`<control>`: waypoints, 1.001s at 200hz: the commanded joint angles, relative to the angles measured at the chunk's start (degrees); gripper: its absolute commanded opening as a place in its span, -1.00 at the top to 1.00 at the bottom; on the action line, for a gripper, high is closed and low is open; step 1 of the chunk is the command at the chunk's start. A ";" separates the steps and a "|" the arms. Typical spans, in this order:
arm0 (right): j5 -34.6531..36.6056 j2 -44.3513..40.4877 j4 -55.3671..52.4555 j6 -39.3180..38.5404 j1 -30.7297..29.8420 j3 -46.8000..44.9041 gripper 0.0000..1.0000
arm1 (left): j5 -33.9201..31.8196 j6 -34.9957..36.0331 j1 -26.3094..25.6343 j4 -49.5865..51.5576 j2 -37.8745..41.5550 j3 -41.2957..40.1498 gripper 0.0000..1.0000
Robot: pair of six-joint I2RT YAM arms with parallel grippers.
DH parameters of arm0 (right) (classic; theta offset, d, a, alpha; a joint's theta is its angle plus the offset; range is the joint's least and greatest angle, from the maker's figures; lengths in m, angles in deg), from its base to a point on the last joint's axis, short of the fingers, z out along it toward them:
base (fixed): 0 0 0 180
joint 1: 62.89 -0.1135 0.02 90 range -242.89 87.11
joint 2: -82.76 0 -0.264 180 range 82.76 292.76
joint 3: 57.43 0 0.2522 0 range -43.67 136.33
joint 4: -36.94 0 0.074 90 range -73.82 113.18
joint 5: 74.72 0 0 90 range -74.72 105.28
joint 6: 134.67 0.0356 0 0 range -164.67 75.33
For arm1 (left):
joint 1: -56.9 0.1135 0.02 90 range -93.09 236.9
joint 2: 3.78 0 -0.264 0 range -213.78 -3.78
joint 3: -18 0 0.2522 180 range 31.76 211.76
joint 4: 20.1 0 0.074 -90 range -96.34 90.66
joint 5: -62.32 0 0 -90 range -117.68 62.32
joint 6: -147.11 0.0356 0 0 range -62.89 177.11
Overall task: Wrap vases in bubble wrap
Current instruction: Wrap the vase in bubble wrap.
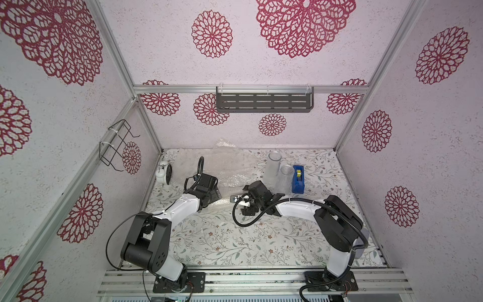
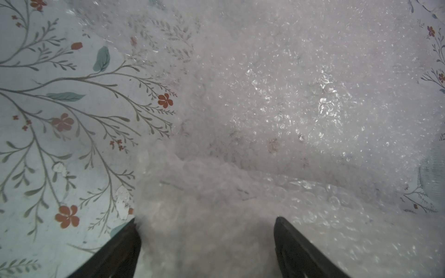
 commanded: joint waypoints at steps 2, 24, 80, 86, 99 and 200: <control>0.47 2.61 -8.62 -2.19 0.64 0.35 -0.97 | -0.27 1.40 0.47 2.54 -1.77 0.71 -0.75; 1.05 4.30 -9.72 -3.90 0.73 1.05 -0.97 | -0.03 1.63 0.78 2.04 -2.82 1.15 -0.75; 2.82 6.92 -9.26 -5.67 0.38 1.64 -0.91 | 1.08 2.25 1.89 1.28 -5.55 2.61 -0.75; 2.85 7.13 -9.30 -5.83 0.38 1.73 -0.91 | 1.21 2.34 1.93 1.27 -5.76 2.78 -0.76; 3.37 7.68 -9.33 -6.11 0.20 2.03 -0.91 | 1.21 2.45 2.06 1.18 -6.26 3.09 -0.76; 4.59 1.31 -7.28 3.29 -7.26 -3.16 -0.67 | 1.94 3.81 3.03 2.28 -7.54 5.47 -0.78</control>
